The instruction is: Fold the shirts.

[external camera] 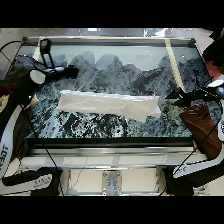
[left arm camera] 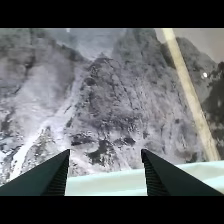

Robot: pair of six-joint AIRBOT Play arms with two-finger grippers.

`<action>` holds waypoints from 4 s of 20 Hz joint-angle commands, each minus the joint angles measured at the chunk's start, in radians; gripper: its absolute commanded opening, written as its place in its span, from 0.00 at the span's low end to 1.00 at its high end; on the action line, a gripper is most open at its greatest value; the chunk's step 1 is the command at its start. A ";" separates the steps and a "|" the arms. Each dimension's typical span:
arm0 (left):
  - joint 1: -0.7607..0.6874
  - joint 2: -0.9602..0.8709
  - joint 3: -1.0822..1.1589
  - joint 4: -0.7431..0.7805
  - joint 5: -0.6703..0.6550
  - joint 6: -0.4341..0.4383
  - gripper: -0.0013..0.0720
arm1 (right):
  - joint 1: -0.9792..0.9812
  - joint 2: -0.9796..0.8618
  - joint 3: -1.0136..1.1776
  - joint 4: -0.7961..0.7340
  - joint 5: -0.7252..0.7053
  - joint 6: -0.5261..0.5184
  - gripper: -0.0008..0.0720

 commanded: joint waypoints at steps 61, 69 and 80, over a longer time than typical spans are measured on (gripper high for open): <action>0.303 0.060 0.214 0.106 -0.666 0.065 0.03 | 0.884 -0.061 0.511 -0.352 -0.082 0.298 0.81; 0.303 0.058 0.214 0.106 -0.666 0.064 0.03 | 0.658 -0.124 0.135 -0.033 -0.271 0.311 0.81; 0.303 0.058 0.214 0.105 -0.685 0.065 0.03 | 0.736 -0.271 0.105 0.455 -0.374 0.132 0.81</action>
